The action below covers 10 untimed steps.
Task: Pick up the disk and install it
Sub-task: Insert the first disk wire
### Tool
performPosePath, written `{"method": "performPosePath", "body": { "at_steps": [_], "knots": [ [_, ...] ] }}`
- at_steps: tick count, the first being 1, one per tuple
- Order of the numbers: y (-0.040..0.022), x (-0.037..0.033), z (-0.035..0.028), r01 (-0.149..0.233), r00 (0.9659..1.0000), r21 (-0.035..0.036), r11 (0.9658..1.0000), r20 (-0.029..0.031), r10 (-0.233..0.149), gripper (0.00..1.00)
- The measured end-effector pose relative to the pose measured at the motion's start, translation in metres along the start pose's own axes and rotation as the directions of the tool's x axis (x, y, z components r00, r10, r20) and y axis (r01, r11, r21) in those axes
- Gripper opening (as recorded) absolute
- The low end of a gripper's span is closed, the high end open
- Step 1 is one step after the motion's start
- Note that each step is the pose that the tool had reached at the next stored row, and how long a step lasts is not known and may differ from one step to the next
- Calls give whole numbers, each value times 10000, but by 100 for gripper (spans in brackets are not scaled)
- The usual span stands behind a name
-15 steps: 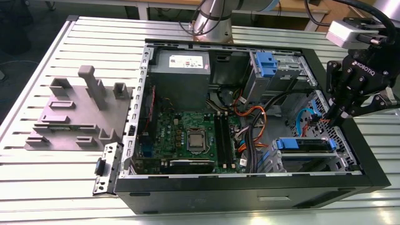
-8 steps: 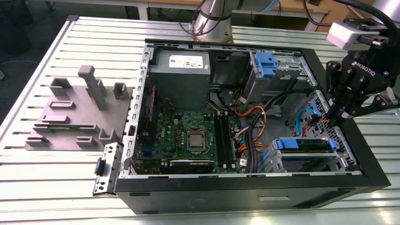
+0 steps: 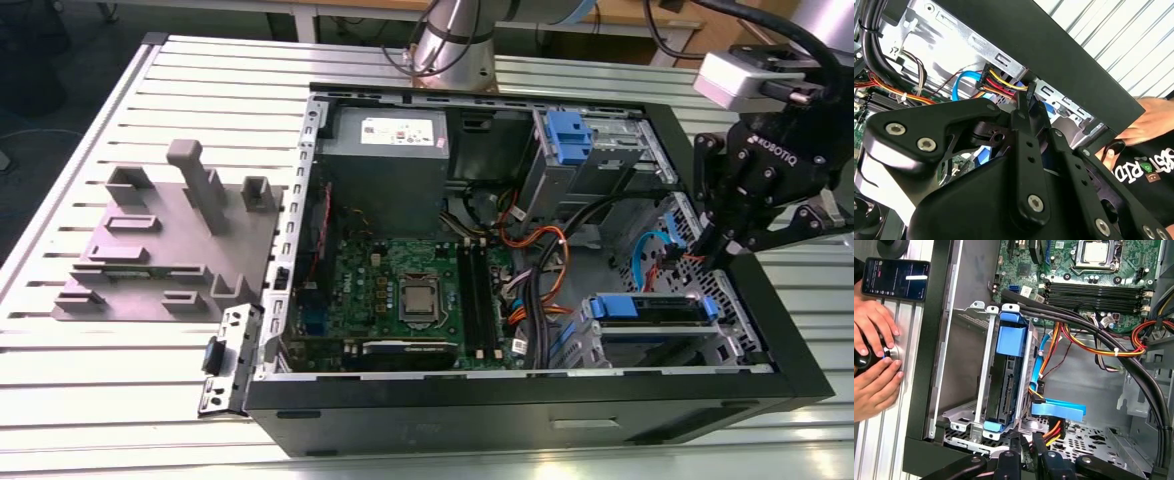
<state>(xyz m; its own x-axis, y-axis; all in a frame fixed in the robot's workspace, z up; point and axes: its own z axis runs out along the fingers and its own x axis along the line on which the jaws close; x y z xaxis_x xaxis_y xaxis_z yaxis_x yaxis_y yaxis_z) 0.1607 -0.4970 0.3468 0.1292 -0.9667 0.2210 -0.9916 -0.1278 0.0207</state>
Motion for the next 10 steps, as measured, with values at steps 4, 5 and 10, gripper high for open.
{"method": "performPosePath", "body": {
  "at_steps": [4, 5, 10],
  "knots": [
    [-1, 0, 1, 22, 10000, 5, 10000, 1, -22, 24],
    [-1, -1, 1, 22, 10000, 5, 10000, 0, -22, 25],
    [-9, -14, -2, 29, 10000, -25, 10000, -18, -29, 31]
  ]
}}
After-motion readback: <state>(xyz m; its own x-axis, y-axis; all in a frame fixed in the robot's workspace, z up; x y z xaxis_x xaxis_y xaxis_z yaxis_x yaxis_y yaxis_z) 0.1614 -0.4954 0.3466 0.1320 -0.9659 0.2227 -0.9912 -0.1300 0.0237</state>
